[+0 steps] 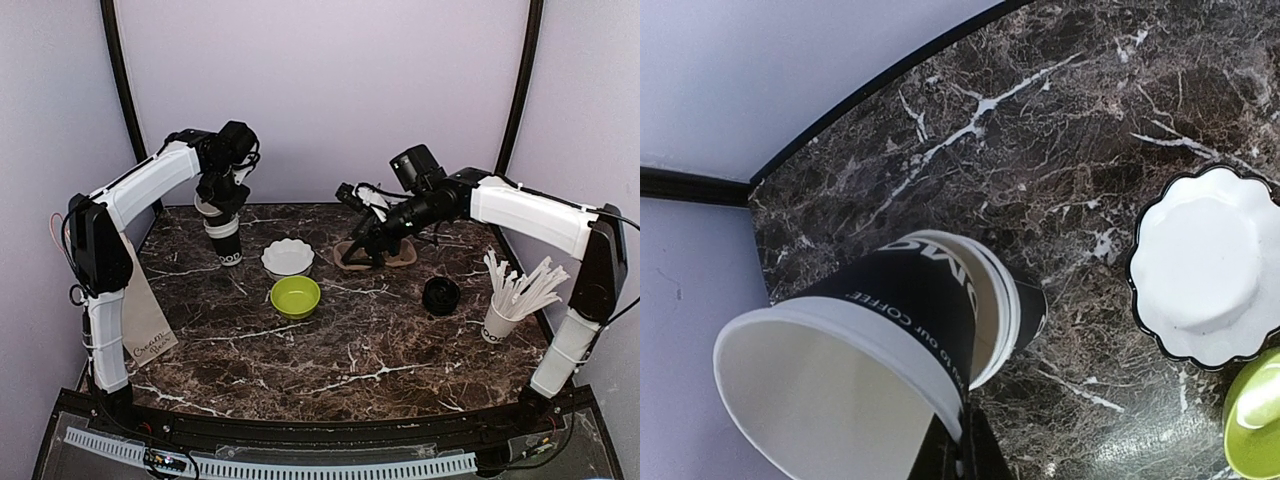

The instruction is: Pack the takeout coffee

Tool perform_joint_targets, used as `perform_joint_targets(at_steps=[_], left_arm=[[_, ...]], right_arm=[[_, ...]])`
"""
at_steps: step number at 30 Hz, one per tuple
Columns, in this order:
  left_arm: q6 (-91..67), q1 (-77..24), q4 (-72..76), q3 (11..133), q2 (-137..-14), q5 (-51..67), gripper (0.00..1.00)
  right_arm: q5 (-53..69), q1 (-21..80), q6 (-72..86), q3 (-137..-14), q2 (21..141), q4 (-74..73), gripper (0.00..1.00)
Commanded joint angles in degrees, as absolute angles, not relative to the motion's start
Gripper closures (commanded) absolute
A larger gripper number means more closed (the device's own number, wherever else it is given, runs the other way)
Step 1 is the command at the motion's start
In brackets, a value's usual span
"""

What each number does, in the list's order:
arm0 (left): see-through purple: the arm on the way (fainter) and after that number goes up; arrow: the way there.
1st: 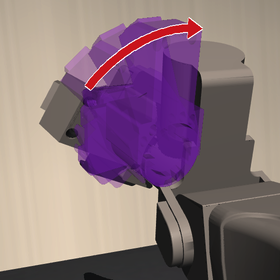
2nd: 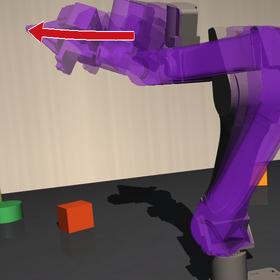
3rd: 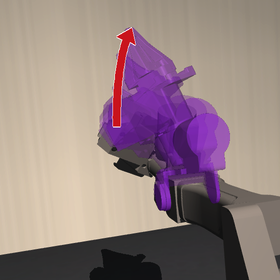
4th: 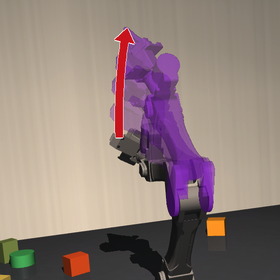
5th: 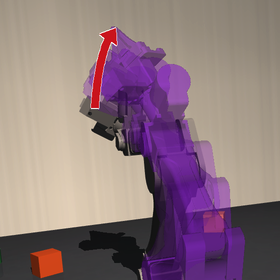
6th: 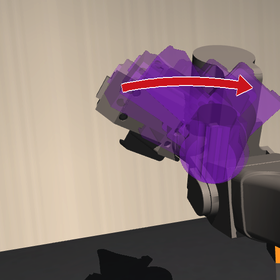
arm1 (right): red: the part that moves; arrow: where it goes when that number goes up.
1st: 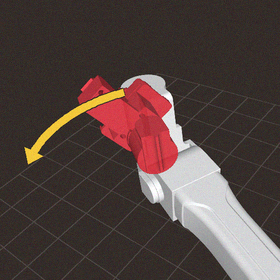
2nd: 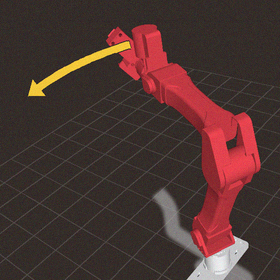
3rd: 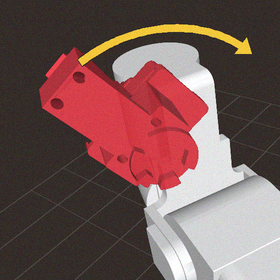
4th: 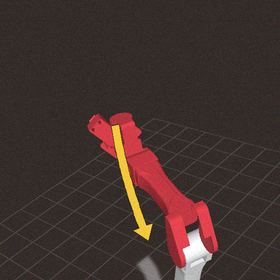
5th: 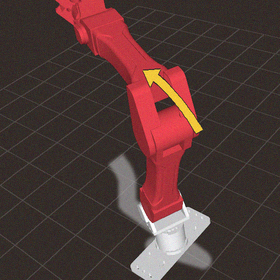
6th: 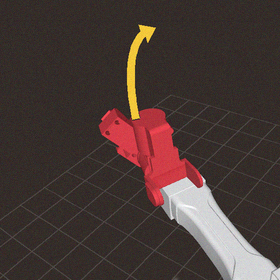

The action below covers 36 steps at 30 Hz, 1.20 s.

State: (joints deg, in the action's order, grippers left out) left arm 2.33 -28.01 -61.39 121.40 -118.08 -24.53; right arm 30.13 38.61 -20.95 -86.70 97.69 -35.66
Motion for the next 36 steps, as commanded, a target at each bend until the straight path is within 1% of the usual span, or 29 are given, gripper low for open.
perform_joint_targets(at_steps=[1,5,9,12,16,17,21,26,30,36], left_arm=[[0.8,-28.91,-64.17,124.59,-114.57,-26.33,1.0],[0.56,-31.53,-65.34,123.92,-110.11,-27.3,1.0],[1.66,-36.36,-64.83,122.08,-105.42,-23.56,1.0],[5.97,-43.98,-62.67,118.94,-101.13,-19.12,1.0],[11.45,-54.83,-60.83,111.42,-96.88,-12.73,1.0],[11.92,-58.05,-60.96,109.46,-96.61,-12.43,1.0],[12.53,-65.21,-61.77,105.62,-95.62,-11.64,1.0],[11.85,-70.52,-61.71,101.62,-95.25,-8.84,1.0],[12.48,-73.53,-59.72,95.48,-95.73,-8.61,1.0],[12.44,-76.37,-54.87,89.26,-97.4,-9.34,1.0]], right_arm=[[30.12,38.95,-22.53,-86.43,93.85,-35.94,0.13],[28.18,38.94,-23.98,-87.13,92.64,-38.51,0.13],[26.27,38.77,-25.7,-87.36,91.17,-42.5,0.13],[22.74,37.89,-26.43,-87.36,89.95,-46.05,0.15],[19.81,34.91,-27.43,-87.07,88.23,-50.32,0.16],[19.33,34.06,-27.62,-86.9,87.78,-51.15,0.17],[15.55,31.34,-27.75,-85.55,86.22,-52.79,0.19],[7.71,30.5,-27.22,-83.1,84.94,-51.43,0.27],[2.77,30.65,-28.25,-81.17,85.26,-50.28,0.38],[1.65,32.74,-28.04,-79.52,87.39,-51.74,0.43]])
